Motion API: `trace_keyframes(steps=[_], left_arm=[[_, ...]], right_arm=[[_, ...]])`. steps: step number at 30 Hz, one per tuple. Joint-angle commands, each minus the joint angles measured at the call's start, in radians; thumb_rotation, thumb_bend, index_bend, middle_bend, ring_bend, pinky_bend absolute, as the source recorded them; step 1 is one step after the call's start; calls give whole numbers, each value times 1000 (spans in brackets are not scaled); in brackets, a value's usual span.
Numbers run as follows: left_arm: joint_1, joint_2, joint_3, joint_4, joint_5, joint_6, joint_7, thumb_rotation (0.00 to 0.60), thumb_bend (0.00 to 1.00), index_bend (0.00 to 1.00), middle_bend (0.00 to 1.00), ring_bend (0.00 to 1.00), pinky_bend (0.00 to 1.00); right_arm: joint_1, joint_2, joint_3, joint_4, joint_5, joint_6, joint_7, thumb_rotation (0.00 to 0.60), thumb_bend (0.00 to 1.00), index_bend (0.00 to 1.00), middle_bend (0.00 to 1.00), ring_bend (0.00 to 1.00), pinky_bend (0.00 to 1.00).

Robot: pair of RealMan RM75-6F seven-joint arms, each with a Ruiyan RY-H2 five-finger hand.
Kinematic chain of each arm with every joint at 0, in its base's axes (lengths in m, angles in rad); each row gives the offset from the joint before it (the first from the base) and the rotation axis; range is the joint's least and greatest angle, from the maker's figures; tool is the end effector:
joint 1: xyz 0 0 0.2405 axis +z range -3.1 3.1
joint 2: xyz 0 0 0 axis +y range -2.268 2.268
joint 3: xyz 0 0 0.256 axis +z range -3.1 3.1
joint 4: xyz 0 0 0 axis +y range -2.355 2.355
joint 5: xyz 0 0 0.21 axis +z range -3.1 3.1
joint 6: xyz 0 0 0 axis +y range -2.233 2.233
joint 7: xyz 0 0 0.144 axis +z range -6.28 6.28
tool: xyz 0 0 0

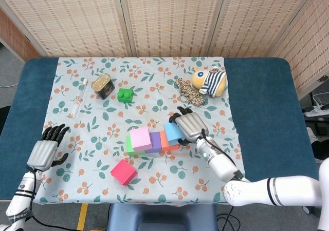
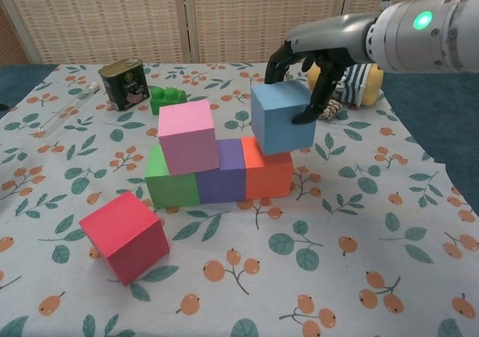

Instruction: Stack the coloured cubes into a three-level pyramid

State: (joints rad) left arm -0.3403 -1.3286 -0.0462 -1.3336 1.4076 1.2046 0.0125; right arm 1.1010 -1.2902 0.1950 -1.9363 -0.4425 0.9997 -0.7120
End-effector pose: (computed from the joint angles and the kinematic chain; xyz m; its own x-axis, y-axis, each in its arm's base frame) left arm -0.3168 0.2649 0.0861 0.4754 0.1632 0.8645 0.8789 -0.1318 -0.4584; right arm -0.0491 -0.3410 0.0306 0.5247 -0.3849 0.7593 -0.8400 -0.3784 0.3887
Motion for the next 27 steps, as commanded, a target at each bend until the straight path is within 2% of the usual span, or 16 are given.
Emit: trace_keyframes(steps=[1, 16, 27], left_arm=[[0, 2, 2, -2, 3, -1, -3, 600, 346, 0, 0, 0, 26], [0, 8, 6, -7, 12, -5, -10, 600, 346, 0, 0, 0, 26], [0, 10, 8, -11, 16, -7, -11, 600, 344, 0, 0, 0, 26]], right_arm=[[21, -37, 3, 14, 24, 20, -2, 600, 286, 643, 219, 2, 133], [74, -146, 10, 66, 42, 86, -29, 600, 285, 637, 219, 3, 134], [87, -176, 11, 71, 45, 114, -49, 600, 285, 629, 219, 6, 134]])
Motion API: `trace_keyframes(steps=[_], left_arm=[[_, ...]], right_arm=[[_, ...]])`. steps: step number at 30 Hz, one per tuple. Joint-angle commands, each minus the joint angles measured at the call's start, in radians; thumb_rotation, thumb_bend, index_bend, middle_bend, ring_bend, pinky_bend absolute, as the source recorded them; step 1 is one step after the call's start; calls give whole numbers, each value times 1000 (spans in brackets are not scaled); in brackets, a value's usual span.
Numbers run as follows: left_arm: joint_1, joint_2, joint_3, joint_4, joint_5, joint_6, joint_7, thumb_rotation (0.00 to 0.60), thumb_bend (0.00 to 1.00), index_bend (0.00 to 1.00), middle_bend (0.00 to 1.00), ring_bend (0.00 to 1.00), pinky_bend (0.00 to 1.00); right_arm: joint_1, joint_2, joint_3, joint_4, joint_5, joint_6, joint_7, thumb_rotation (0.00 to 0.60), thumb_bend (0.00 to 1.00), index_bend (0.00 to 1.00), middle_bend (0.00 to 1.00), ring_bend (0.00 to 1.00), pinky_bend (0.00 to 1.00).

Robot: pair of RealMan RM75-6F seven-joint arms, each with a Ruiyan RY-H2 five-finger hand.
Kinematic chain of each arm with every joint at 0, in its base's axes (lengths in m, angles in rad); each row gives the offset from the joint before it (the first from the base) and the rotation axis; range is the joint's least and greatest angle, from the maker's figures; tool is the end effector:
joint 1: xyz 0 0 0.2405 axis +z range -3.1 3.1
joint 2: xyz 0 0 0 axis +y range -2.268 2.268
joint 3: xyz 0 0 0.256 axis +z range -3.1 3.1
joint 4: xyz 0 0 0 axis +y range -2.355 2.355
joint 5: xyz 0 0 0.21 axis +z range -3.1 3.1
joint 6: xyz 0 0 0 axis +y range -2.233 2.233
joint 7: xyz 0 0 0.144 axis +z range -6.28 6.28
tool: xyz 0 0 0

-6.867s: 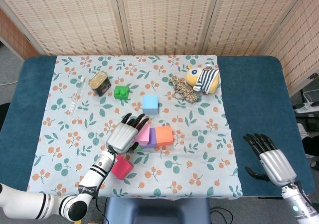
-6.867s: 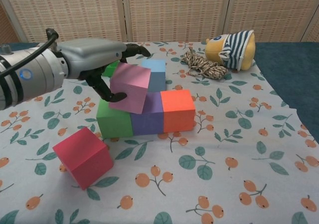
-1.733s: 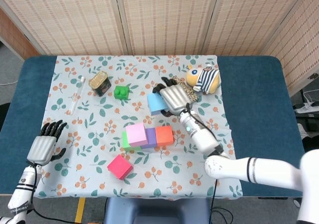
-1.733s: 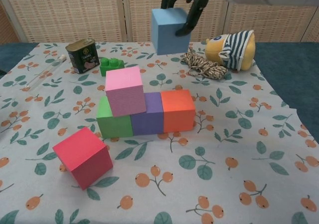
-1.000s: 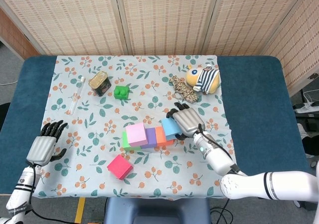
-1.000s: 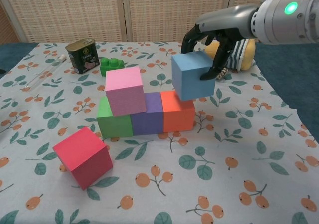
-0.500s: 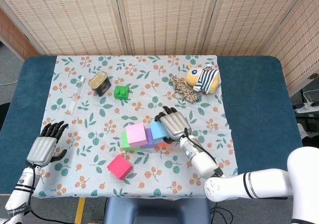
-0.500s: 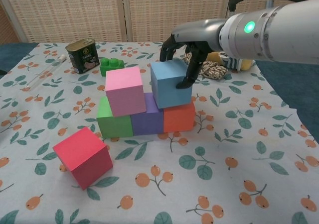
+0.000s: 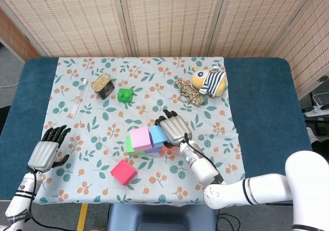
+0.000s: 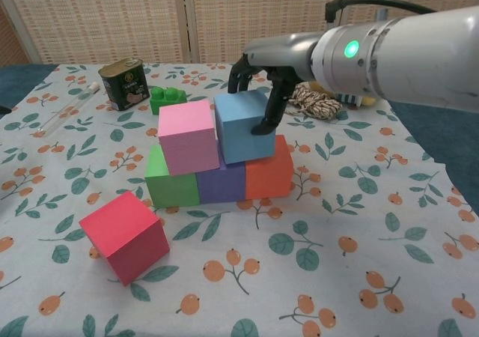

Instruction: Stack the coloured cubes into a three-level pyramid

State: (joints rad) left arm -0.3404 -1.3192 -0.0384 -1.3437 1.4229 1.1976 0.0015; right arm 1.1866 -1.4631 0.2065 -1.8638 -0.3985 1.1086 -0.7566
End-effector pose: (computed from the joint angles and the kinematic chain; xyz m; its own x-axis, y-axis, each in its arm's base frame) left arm -0.3155 0.2626 0.0854 0.4723 0.1778 0.8633 0.8802 -0.1470 -0.4512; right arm -0.0177 -0.3369 -0.0069 0.5204 -0.3577 0.7754 -0.8364 -0.3963 0.3786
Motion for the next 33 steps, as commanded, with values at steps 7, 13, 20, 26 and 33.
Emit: trace_keyframes(steps=[7, 13, 20, 26, 33], left_arm=[[0, 3, 1, -2, 3, -2, -5, 600, 344, 0, 0, 0, 26], [0, 5, 2, -4, 5, -2, -6, 600, 342, 0, 0, 0, 27], [-1, 5, 3, -4, 5, -4, -6, 600, 341, 0, 0, 0, 27], [0, 7, 3, -6, 4, -5, -7, 600, 341, 0, 0, 0, 27], [-1, 8, 4, -7, 5, -8, -8, 600, 341, 0, 0, 0, 26]], right_arm=[[5, -20, 0, 2, 10, 23, -19, 600, 285, 614, 219, 7, 134], [7, -33, 2, 8, 16, 31, -27, 600, 285, 600, 219, 7, 133], [9, -46, 7, 17, 22, 35, -33, 600, 284, 589, 219, 7, 134], [12, -51, 10, 17, 30, 42, -46, 600, 285, 552, 219, 7, 134], [12, -60, 15, 18, 37, 55, -56, 600, 285, 438, 218, 7, 134]])
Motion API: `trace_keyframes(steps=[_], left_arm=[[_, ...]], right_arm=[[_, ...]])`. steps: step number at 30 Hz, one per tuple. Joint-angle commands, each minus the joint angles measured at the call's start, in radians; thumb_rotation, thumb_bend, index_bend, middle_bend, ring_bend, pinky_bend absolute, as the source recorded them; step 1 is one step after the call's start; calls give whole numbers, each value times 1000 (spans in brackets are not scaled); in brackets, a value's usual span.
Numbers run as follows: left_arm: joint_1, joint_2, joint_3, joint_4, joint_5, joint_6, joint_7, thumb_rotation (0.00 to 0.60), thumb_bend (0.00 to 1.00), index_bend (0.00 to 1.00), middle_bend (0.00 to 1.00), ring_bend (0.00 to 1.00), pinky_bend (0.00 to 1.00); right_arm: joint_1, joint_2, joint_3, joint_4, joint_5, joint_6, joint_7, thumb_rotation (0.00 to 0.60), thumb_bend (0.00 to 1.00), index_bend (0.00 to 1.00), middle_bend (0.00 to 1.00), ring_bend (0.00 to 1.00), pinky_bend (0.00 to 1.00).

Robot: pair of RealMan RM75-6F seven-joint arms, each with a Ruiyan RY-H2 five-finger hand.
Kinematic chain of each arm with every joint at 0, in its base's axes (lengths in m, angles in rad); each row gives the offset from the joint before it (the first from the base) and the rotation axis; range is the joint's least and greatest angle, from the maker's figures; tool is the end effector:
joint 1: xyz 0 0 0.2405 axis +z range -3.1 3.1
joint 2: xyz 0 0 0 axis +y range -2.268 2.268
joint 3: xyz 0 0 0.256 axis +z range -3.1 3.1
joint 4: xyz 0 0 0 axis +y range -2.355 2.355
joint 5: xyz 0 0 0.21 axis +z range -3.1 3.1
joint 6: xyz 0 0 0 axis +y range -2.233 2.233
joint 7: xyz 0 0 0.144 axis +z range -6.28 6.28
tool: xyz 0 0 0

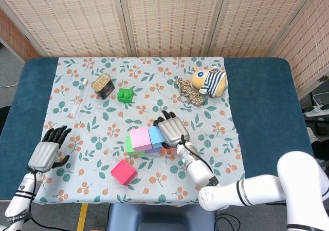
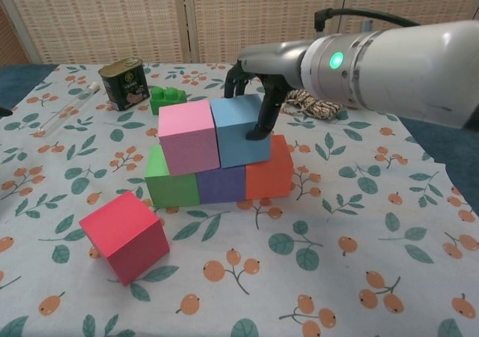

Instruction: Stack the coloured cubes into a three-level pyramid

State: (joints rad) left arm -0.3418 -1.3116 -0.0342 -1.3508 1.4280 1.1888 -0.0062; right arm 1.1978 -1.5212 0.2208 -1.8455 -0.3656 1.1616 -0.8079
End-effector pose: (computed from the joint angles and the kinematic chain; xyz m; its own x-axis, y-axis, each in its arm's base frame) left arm -0.3152 0.2616 0.0854 0.4693 0.1902 0.8623 0.8818 -0.1527 -0.4462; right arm -0.0127 -0.3337 -0.0175 0.5300 -0.3494 0.7727 -0.8341 -0.3793 0.4006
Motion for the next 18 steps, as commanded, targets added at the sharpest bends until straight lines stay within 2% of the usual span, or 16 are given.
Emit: trace_keyframes(steps=[1, 9, 18], left_arm=[[0, 0, 0, 0, 1, 1, -1, 600, 341, 0, 0, 0, 26], [0, 1, 0, 1, 0, 0, -4, 600, 340, 0, 0, 0, 27], [1, 2, 0, 0, 2, 2, -6, 600, 340, 0, 0, 0, 27]], right_arm=[[2, -3, 1, -2, 10, 4, -9, 600, 285, 419, 218, 7, 134], [6, -11, 6, -5, 24, 17, -29, 600, 285, 266, 205, 7, 133], [10, -11, 10, -15, 45, 27, -51, 600, 262, 154, 171, 7, 134]])
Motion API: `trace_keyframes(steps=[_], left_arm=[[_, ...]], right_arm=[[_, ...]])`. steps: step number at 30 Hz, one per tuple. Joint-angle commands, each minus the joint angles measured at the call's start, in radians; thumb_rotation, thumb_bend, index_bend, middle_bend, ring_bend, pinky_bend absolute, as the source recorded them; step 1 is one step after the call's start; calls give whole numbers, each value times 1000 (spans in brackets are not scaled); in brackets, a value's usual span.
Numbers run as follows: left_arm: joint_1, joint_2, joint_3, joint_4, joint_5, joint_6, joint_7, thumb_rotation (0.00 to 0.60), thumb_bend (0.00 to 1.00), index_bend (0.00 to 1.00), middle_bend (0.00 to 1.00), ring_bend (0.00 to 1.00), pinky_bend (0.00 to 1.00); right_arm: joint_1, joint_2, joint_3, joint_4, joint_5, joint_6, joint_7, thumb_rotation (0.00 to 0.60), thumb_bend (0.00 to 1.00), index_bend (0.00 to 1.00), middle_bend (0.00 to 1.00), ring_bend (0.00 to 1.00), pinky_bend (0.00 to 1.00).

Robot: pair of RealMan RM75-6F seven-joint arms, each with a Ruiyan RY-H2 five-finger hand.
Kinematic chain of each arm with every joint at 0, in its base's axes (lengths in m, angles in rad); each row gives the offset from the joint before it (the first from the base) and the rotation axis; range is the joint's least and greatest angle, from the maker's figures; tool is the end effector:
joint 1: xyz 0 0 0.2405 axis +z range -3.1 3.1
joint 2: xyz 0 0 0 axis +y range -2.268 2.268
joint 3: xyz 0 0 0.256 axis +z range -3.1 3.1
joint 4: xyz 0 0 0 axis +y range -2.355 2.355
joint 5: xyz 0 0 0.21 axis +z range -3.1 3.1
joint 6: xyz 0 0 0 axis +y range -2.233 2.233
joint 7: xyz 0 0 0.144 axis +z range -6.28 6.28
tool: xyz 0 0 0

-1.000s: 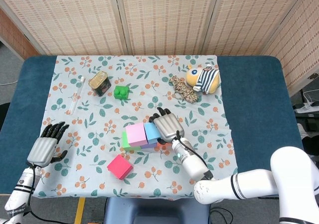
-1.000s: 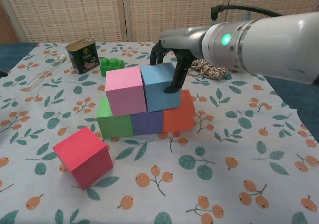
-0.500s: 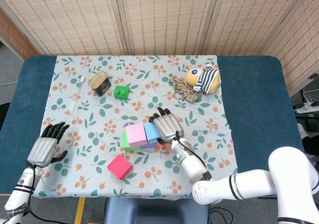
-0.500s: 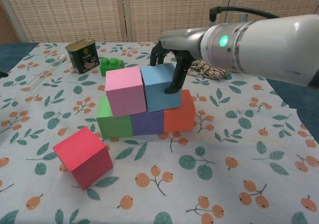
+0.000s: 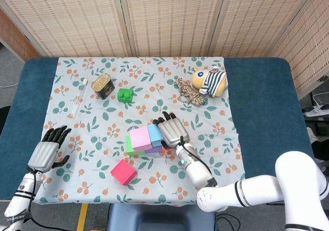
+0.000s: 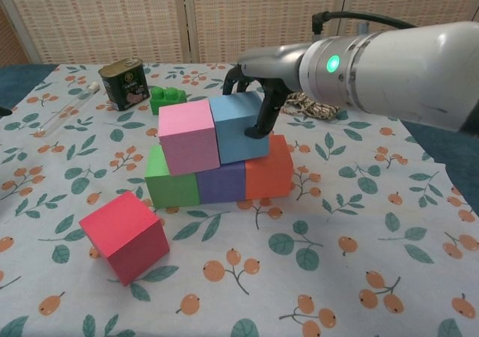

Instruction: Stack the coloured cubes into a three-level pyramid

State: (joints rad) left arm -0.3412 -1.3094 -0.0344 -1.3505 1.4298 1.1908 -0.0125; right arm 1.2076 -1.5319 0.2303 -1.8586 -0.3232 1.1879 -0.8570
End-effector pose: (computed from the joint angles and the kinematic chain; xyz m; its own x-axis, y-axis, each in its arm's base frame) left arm -0.3154 0.2616 0.0865 0.4661 0.1885 0.8644 0.8834 -0.1523 -0.4431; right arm -0.0109 -0.3306 -0.0191 0.5502 -0.3538 0.7564 -0.8250 -0.3701 0.4270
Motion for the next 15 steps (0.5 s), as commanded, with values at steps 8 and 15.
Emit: trace_keyframes(steps=[8, 15], left_arm=[[1, 1, -1, -2, 1, 3, -2, 600, 341, 0, 0, 0, 27], [1, 2, 0, -2, 3, 4, -6, 600, 340, 0, 0, 0, 27]], right_arm=[[1, 6, 0, -18, 4, -5, -7, 600, 236, 140, 165, 7, 134], [7, 29, 1, -47, 34, 2, -31, 600, 225, 152, 157, 7, 134]])
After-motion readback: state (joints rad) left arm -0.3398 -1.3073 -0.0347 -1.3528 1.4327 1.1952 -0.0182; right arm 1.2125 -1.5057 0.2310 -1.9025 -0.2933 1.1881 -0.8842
